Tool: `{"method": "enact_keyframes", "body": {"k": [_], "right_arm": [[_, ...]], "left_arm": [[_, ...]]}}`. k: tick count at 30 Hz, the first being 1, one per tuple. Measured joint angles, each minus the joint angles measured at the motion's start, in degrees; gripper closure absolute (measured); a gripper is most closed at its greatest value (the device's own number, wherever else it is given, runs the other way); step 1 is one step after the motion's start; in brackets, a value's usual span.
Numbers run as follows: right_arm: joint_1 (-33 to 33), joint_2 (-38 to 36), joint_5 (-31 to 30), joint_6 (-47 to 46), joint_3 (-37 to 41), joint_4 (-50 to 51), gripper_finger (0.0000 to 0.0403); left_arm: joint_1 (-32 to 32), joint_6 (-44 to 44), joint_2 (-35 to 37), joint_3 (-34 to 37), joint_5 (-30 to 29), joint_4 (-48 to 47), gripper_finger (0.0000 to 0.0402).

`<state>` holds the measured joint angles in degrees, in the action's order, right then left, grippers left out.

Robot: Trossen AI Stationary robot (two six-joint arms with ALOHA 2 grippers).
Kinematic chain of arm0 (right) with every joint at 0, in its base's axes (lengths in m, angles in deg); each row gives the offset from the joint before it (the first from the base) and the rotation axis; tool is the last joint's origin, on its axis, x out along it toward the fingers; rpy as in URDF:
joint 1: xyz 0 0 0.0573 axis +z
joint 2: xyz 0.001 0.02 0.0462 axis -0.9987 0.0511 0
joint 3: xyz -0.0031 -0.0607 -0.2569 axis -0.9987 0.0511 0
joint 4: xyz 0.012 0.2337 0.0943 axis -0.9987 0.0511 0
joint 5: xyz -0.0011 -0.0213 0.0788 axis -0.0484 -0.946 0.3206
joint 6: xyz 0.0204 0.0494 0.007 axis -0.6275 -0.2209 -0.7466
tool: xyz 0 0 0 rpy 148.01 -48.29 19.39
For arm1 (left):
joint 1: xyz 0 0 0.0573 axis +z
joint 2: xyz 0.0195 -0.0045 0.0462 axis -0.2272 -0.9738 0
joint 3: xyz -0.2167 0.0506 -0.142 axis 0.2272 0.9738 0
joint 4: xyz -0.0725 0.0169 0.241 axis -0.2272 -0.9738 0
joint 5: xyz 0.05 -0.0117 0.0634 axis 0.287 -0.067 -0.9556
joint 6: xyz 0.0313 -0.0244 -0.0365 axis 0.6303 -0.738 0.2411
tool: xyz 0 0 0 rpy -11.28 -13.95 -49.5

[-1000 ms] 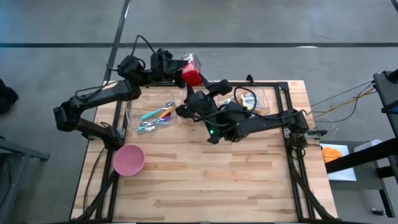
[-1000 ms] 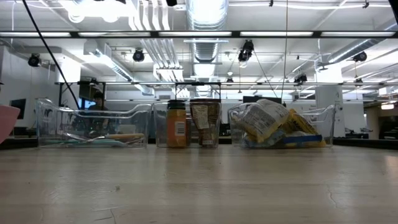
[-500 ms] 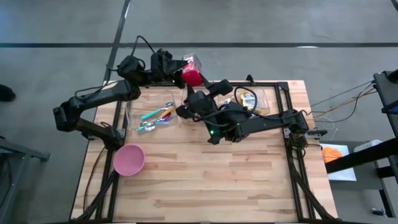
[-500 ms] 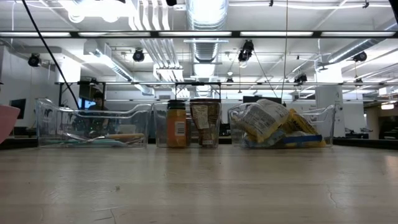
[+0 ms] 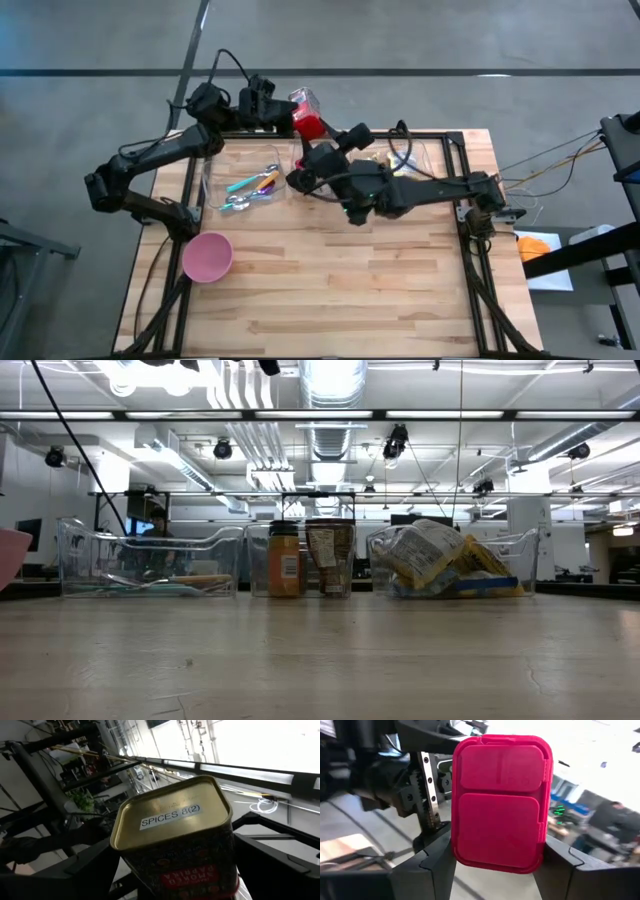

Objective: Pick & Place Food Item
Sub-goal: Put the red seasoning can into the middle transparent bin

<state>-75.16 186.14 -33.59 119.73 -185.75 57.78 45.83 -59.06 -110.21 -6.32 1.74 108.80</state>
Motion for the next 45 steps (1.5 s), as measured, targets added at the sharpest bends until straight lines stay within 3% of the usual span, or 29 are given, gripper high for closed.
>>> {"method": "enact_keyframes", "body": {"k": [3, 12, 20, 26, 33, 39, 45], "right_arm": [[-0.4, -1.7, 2.9, -5.7, -0.7, 5.9, 0.0201], [-0.5, -2.2, 5.3, -6.3, -0.9, 6.7, 0.0201], [-0.5, -2.7, 9.4, -12.7, -3.0, 13.5, 0.0201], [0.0, -3.5, 11.1, -16.0, -3.7, 13.0, 0.0201], [0.4, -3.4, 16.2, -15.9, -3.6, 13.8, 0.0201], [-0.1, -4.5, 14.1, -17.0, -3.7, 14.1, 0.0201], [0.0, -6.2, 14.2, -25.5, -3.6, 22.8, 0.0201]], "left_arm": [[0.0, -0.3, 0.0, -0.1, 0.5, 0.3, 0.0035], [0.2, 0.4, 0.1, -0.2, 1.7, -1.4, 0.0035], [1.2, 1.9, 0.2, -0.2, 3.9, -1.0, 0.0035], [1.3, 5.0, -0.2, 0.2, 7.9, -2.0, 0.0036], [1.3, 3.5, -0.5, 0.3, 8.0, -5.5, 0.0036], [1.2, 6.9, -0.3, 0.2, 11.0, -10.0, 0.0036], [4.4, 13.3, 0.5, 0.2, 14.0, -16.2, 0.0036]]}}
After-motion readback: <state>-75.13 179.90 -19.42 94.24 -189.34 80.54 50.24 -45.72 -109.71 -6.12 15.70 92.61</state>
